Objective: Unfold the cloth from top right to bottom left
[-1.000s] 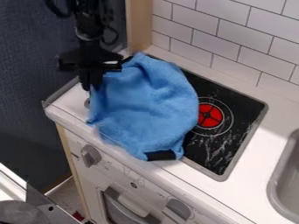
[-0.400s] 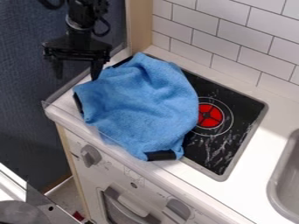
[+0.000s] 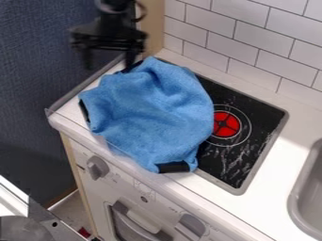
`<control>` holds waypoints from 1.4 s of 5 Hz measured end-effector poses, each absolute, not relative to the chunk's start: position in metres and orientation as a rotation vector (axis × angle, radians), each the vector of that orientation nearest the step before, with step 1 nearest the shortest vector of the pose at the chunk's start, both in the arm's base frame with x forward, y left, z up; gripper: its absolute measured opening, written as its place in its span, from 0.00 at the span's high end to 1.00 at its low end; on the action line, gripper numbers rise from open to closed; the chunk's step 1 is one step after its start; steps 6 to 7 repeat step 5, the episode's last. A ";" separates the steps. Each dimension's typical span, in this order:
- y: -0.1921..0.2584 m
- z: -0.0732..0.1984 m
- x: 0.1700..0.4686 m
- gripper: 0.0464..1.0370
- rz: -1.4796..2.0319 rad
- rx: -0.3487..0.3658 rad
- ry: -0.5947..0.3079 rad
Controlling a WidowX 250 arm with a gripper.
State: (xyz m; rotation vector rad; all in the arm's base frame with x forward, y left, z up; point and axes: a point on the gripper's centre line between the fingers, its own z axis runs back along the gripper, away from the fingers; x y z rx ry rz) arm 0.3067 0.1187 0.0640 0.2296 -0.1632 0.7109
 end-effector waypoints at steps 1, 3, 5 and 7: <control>0.073 0.065 0.340 0.04 0.578 0.096 -0.137; -0.028 0.073 0.394 0.04 0.377 0.080 -0.149; -0.075 0.073 0.372 0.04 0.264 0.053 -0.037; -0.075 0.073 0.372 0.04 0.264 0.053 -0.037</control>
